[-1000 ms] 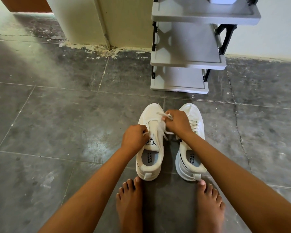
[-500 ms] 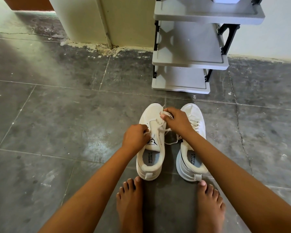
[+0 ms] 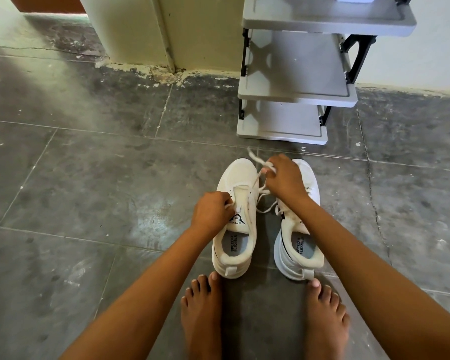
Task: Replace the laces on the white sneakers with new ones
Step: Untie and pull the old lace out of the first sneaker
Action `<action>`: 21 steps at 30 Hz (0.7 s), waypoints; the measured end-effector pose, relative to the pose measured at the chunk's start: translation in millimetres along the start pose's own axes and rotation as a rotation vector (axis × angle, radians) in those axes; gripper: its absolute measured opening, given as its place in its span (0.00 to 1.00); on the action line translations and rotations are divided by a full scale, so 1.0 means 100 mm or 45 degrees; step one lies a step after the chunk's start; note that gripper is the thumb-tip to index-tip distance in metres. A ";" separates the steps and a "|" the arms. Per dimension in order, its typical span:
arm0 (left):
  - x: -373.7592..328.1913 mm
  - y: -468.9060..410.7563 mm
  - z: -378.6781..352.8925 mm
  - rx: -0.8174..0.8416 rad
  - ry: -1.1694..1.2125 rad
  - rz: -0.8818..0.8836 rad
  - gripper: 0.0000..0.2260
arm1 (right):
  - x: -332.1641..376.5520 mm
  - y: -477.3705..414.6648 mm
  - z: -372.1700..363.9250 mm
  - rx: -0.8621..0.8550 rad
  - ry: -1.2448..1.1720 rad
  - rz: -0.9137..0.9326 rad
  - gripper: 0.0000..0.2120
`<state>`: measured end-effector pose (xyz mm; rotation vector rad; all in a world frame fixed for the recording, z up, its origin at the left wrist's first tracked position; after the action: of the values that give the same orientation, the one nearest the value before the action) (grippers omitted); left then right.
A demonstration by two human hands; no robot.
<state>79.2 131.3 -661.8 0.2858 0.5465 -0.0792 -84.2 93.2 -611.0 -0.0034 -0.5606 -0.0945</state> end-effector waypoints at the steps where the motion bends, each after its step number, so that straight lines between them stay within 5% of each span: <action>1: 0.00 0.00 -0.01 0.002 0.005 0.002 0.06 | 0.01 -0.02 0.09 -0.050 -0.011 -0.007 0.09; 6: 0.02 0.02 0.03 -0.007 -0.015 0.022 0.07 | 0.18 0.04 0.11 0.054 -0.372 -0.012 0.08; 9: 0.05 0.02 0.05 -0.005 -0.014 0.038 0.06 | 0.22 0.15 0.04 0.174 -1.015 -0.192 0.10; 11: 0.02 0.03 0.03 0.004 0.002 0.032 0.06 | 0.19 0.07 0.18 0.070 -1.343 -0.273 0.10; 16: -0.03 0.04 0.01 -0.014 -0.030 0.021 0.07 | 0.22 -0.18 0.39 0.142 -0.933 -0.212 0.05; 21: -0.01 0.06 0.16 -0.119 -0.011 0.021 0.07 | 0.14 0.00 0.23 0.174 -0.933 -0.251 0.06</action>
<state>87.1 132.2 -646.7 0.1988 0.5377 -0.0384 -85.0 93.0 -584.1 0.1559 -1.2988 -0.2512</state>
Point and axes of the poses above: each hand's wrist, its own y-axis away from the middle knuckle, its own z-axis out of the back of the hand, x = y × z, the point moved 7 cm from there along -y, towards the middle knuckle, and after that the axes turned 3 degrees about y, right-handed, at the moved point
